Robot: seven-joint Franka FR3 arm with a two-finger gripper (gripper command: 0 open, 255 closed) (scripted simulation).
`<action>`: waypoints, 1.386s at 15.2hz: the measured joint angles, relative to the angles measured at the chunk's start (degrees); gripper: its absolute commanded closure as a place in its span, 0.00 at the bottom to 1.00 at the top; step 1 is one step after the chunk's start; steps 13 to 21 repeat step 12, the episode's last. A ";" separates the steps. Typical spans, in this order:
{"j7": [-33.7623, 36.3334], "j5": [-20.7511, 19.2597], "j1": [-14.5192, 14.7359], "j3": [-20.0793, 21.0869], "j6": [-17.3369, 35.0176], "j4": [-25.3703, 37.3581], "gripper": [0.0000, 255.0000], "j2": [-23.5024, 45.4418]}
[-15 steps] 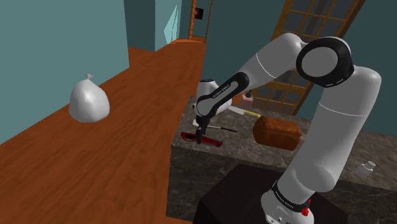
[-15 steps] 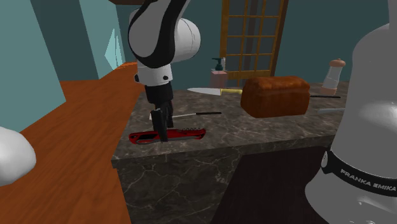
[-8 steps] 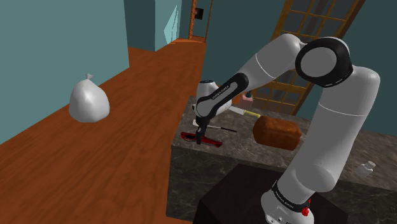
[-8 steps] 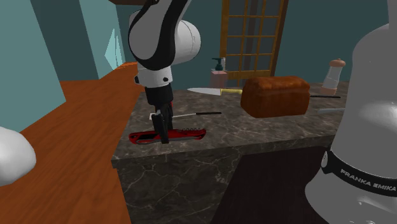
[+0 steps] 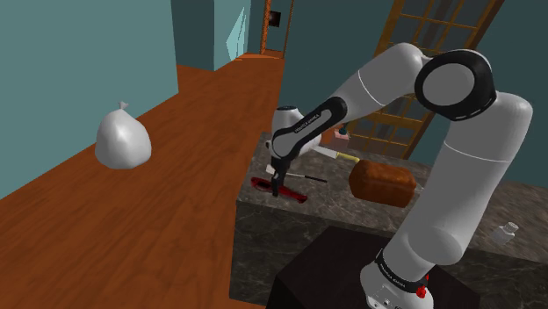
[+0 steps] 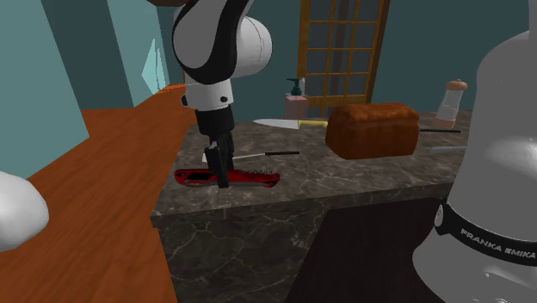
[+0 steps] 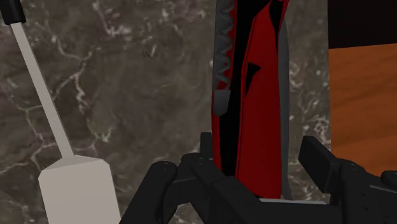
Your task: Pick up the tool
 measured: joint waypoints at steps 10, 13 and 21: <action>0.26 -0.23 -0.02 -0.07 -7.62 1.55 1.00 -6.07; 0.33 -0.26 0.00 -0.05 -8.90 2.02 1.00 -6.89; 0.33 -0.26 0.00 -0.05 -8.90 2.02 1.00 -6.89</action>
